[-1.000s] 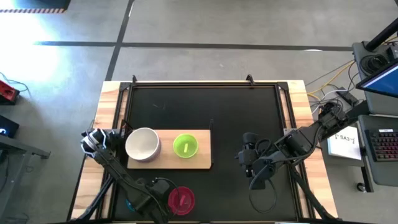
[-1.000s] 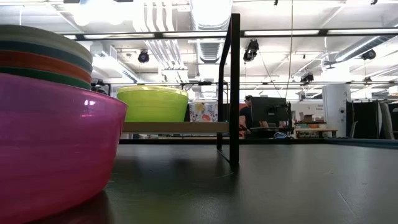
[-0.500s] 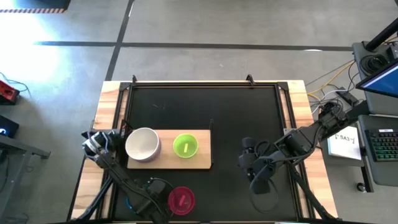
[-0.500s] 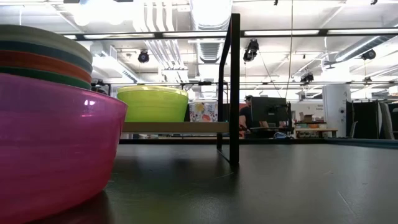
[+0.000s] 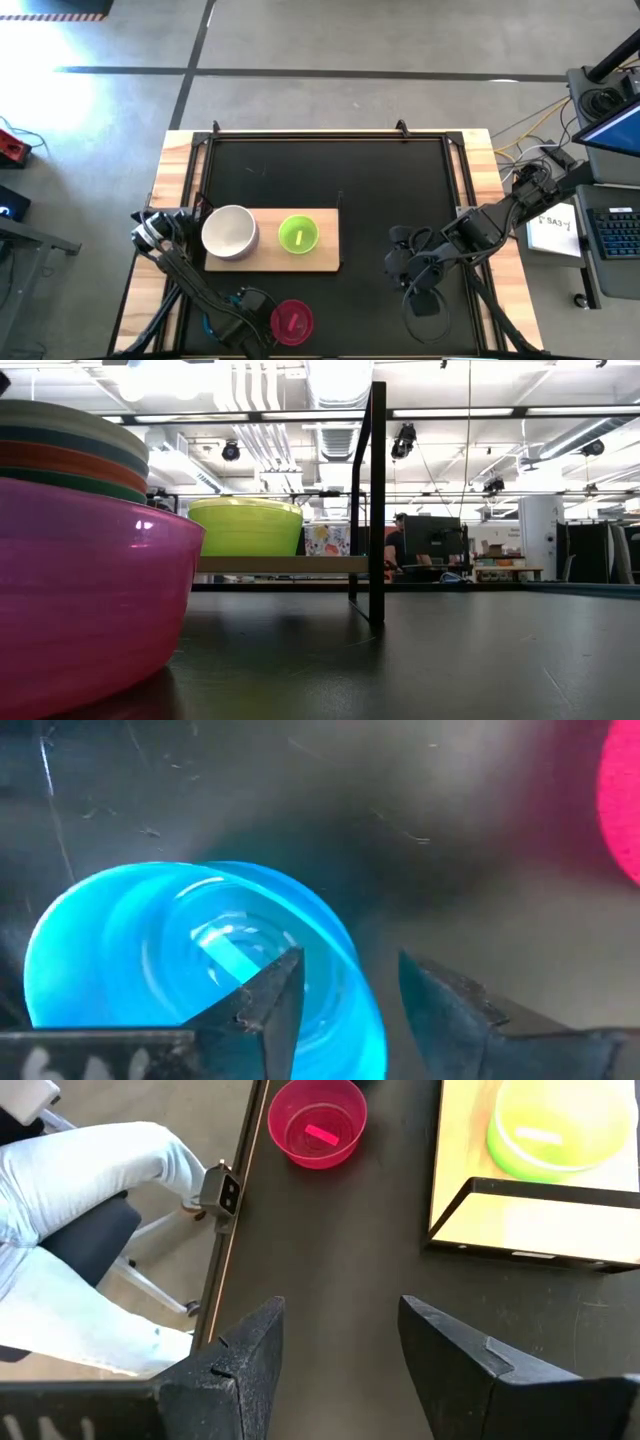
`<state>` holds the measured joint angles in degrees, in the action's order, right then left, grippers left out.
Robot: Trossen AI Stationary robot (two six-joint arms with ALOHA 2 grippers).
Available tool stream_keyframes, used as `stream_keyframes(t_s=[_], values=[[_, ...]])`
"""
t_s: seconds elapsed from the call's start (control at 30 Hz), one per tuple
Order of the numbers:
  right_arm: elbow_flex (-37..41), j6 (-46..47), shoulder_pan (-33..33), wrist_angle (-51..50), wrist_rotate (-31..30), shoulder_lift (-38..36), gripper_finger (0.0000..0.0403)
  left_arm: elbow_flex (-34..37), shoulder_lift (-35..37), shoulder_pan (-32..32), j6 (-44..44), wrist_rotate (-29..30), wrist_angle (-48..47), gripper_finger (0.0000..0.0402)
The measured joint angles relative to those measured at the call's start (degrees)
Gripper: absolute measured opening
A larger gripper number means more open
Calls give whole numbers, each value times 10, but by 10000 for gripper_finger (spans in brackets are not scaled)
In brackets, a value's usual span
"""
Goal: Place and stack bowls onto a shelf
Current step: Stack the blue bowl on top of the green bowl on the shelf
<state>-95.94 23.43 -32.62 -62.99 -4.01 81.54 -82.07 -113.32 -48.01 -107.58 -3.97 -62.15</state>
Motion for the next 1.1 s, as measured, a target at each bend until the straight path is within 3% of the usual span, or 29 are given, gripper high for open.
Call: stream_keyframes(t_s=[0.13,0.33,0.47,0.67,0.87,1.1], values=[[0,1,0,0,0,0,185,8,0,0,4,-1,1,112],[0,0,0,0,0,0,185,9,0,0,19,-18,2,15],[0,0,0,-3,0,0,185,7,1,0,36,-72,5,8],[0,0,0,-21,0,0,185,-43,9,0,36,-67,-30,1],[0,0,0,-47,0,0,185,-138,9,7,73,-16,-120,0],[0,0,0,-58,0,0,185,-249,9,50,181,144,-151,0]])
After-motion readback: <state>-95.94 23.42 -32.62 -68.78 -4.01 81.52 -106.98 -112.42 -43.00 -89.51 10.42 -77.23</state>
